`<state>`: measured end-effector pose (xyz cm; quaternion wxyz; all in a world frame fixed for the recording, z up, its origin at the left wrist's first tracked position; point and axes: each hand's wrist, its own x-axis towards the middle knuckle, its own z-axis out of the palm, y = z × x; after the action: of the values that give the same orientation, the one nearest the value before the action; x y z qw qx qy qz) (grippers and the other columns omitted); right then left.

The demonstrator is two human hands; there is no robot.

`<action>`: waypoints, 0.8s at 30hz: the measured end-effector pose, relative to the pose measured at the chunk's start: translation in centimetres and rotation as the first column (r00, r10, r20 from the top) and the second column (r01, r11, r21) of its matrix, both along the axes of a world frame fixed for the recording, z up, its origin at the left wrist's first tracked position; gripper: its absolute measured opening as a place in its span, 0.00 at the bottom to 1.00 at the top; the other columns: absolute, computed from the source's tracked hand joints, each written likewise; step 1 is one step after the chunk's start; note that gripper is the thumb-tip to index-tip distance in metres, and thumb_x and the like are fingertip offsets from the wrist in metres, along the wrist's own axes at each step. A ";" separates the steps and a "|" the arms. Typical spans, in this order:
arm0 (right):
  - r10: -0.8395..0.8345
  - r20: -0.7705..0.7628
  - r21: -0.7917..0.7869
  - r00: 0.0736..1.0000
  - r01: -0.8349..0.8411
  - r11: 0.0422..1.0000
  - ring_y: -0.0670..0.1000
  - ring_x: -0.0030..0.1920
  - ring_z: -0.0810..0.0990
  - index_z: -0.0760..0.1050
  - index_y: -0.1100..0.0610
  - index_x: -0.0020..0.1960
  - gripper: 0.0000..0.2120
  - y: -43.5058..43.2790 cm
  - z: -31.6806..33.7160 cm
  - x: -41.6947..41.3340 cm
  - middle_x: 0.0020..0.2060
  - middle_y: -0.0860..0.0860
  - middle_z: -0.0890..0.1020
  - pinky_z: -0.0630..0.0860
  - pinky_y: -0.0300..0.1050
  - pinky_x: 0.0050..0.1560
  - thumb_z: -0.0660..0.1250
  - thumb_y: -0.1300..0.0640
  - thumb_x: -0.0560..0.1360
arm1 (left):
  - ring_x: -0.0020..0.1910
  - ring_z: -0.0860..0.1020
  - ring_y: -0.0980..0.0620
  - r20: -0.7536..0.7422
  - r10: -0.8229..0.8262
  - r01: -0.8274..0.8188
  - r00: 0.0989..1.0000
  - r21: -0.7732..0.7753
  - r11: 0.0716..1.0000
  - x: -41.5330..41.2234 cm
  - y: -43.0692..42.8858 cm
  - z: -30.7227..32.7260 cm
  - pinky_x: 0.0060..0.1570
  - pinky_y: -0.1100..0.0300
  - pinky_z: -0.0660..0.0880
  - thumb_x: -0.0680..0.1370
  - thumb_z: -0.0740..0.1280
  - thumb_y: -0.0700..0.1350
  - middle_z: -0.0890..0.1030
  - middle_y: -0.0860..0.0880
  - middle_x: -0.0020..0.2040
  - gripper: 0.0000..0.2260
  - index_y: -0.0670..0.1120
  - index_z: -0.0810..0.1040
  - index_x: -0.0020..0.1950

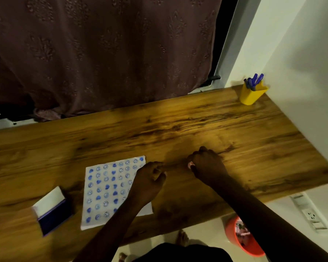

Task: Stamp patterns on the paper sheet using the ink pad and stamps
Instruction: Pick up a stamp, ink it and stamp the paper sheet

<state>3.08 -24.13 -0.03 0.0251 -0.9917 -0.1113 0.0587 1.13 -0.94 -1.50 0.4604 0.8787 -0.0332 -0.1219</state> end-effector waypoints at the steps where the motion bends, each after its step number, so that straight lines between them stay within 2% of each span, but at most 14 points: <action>1: 0.003 -0.011 0.010 1.000 -0.003 1.000 0.54 0.57 0.76 0.82 0.48 0.50 0.07 0.0 0.0 0.1 0.47 0.49 0.85 0.76 0.49 0.52 0.65 0.52 0.78 | 0.52 0.79 0.65 0.005 -0.001 0.001 1.000 -0.002 1.000 0.0 0.1 0.1 0.50 0.69 0.76 0.80 0.72 0.47 0.82 0.58 0.57 0.14 0.52 0.81 0.66; 4: -0.045 -0.051 0.125 0.998 0.051 0.991 0.53 0.57 0.76 0.82 0.47 0.53 0.09 0.5 0.4 0.5 0.49 0.48 0.84 0.79 0.49 0.52 0.64 0.47 0.78 | 0.56 0.81 0.58 0.019 -0.006 0.006 1.000 -0.010 1.000 0.0 0.4 0.7 0.58 0.61 0.79 0.80 0.72 0.45 0.84 0.53 0.61 0.16 0.49 0.81 0.68; 6: -0.127 -0.101 0.336 0.987 0.154 0.929 0.50 0.54 0.79 0.82 0.47 0.51 0.10 1.1 0.9 0.6 0.47 0.46 0.85 0.79 0.48 0.47 0.68 0.44 0.76 | 0.58 0.80 0.59 0.023 -0.013 0.014 1.000 -0.022 1.000 0.0 0.7 1.0 0.59 0.63 0.77 0.81 0.71 0.45 0.83 0.54 0.63 0.17 0.49 0.80 0.70; 9: -0.167 -0.240 0.685 0.956 0.289 0.669 0.41 0.45 0.84 0.86 0.50 0.47 0.11 2.6 1.9 0.6 0.42 0.46 0.87 0.80 0.44 0.44 0.76 0.43 0.71 | 0.58 0.79 0.63 0.032 -0.038 0.040 0.999 -0.045 0.998 0.1 1.3 1.6 0.57 0.70 0.74 0.81 0.71 0.47 0.82 0.57 0.62 0.20 0.51 0.77 0.73; 12: -0.126 -0.329 0.810 0.936 0.348 0.472 0.45 0.46 0.87 0.88 0.53 0.47 0.07 4.6 2.9 0.5 0.42 0.48 0.89 0.81 0.45 0.49 0.77 0.51 0.73 | 0.47 0.81 0.72 0.074 -0.017 0.022 0.997 -0.063 0.998 0.1 2.2 1.8 0.48 0.75 0.75 0.80 0.73 0.46 0.85 0.61 0.53 0.19 0.53 0.78 0.72; 14: -0.091 -0.363 0.840 0.927 0.369 0.398 0.47 0.45 0.87 0.87 0.57 0.48 0.06 5.9 3.4 0.5 0.42 0.51 0.89 0.81 0.43 0.46 0.75 0.54 0.75 | 0.43 0.80 0.76 0.111 0.040 -0.031 0.993 -0.088 0.996 0.0 3.0 1.9 0.42 0.80 0.72 0.80 0.73 0.46 0.84 0.68 0.43 0.16 0.54 0.82 0.68; 16: -0.058 -0.415 0.838 0.908 0.406 0.365 0.44 0.40 0.84 0.87 0.57 0.48 0.08 7.1 4.1 0.2 0.41 0.52 0.88 0.77 0.37 0.41 0.74 0.53 0.76 | 0.43 0.81 0.76 0.151 0.096 -0.077 0.984 -0.127 0.989 -0.1 3.9 2.0 0.41 0.81 0.71 0.79 0.74 0.46 0.83 0.74 0.38 0.13 0.60 0.84 0.61; 18: -0.043 -0.492 0.812 0.870 0.476 0.337 0.43 0.36 0.82 0.86 0.56 0.49 0.09 8.4 4.7 0.0 0.38 0.51 0.87 0.74 0.36 0.36 0.72 0.50 0.78 | 0.47 0.83 0.72 0.161 0.137 -0.106 0.977 -0.185 0.977 -0.4 4.9 2.4 0.45 0.80 0.73 0.79 0.74 0.45 0.83 0.77 0.43 0.14 0.64 0.83 0.57; 20: -0.047 -0.541 0.783 0.840 0.523 0.337 0.42 0.34 0.81 0.85 0.54 0.47 0.12 9.7 5.1 -0.1 0.34 0.48 0.86 0.73 0.36 0.35 0.70 0.47 0.79 | 0.49 0.85 0.68 0.155 0.174 -0.137 0.973 -0.226 0.965 -0.7 5.9 2.6 0.48 0.78 0.75 0.78 0.75 0.45 0.85 0.72 0.45 0.13 0.61 0.84 0.59; 22: -0.041 -0.549 0.763 0.835 0.521 0.384 0.38 0.30 0.81 0.84 0.51 0.42 0.15 11.2 5.4 -0.1 0.29 0.43 0.84 0.72 0.33 0.32 0.66 0.44 0.80 | 0.52 0.84 0.69 0.164 0.199 -0.155 0.966 -0.247 0.956 -1.0 6.9 2.7 0.51 0.78 0.75 0.78 0.76 0.44 0.87 0.67 0.48 0.13 0.56 0.86 0.60; 24: -0.022 -0.553 0.741 0.833 0.503 0.446 0.38 0.26 0.78 0.82 0.51 0.38 0.20 12.6 5.5 -0.2 0.26 0.44 0.82 0.71 0.33 0.31 0.63 0.41 0.81 | 0.53 0.84 0.69 0.171 0.212 -0.164 0.962 -0.257 0.952 -1.3 8.0 2.8 0.52 0.78 0.75 0.77 0.76 0.44 0.87 0.63 0.51 0.12 0.53 0.87 0.60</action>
<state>2.87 -11.51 5.46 0.5538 -0.8002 0.0454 0.2259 -0.14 7.09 1.33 0.5674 0.8233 -0.0089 0.0148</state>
